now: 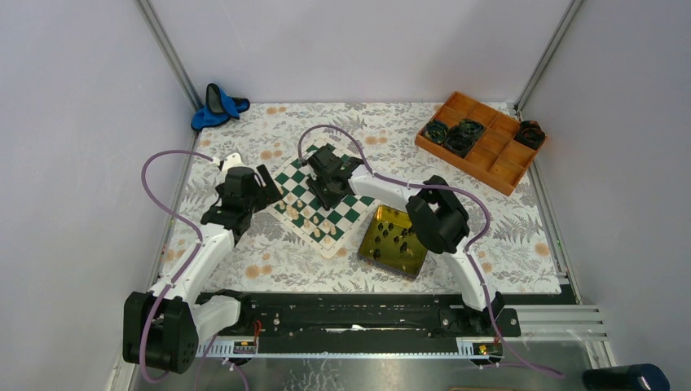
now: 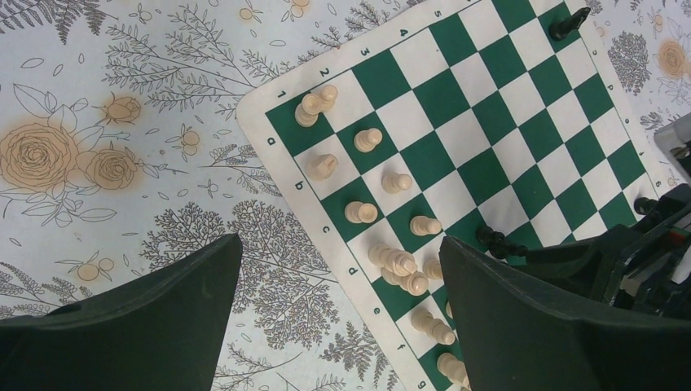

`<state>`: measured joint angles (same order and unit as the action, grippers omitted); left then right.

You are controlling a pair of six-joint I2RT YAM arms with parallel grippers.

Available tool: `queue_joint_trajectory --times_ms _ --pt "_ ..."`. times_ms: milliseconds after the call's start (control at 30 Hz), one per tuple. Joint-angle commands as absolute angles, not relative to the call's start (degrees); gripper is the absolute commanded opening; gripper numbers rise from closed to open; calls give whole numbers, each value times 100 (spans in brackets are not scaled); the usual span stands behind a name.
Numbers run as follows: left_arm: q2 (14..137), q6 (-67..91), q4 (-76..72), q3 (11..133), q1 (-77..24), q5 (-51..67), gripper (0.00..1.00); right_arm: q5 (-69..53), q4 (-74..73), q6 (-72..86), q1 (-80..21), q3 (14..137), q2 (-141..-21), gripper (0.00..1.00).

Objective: Set up the chess pieces on the board
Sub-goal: Pick up the chess piece from the chessboard.

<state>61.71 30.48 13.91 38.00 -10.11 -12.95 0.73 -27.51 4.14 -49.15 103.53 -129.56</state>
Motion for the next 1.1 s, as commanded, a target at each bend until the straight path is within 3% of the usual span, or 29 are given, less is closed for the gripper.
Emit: queue_joint_trajectory --times_ms 0,233,567,1067 --pt "6189 2922 1063 3868 -1038 -1318 99 9 -2707 371 -4977 10716 -13002 40" --pt "6247 2889 1055 3917 -1037 -1320 99 -150 -2760 367 -4981 10758 -13048 33" --pt "6310 2883 1033 3924 -1037 -1301 99 -167 -2774 371 -4982 10725 -13071 32" --pt "6294 2922 1003 3850 -1037 -1283 99 -102 -2798 390 -4983 10611 -13057 16"
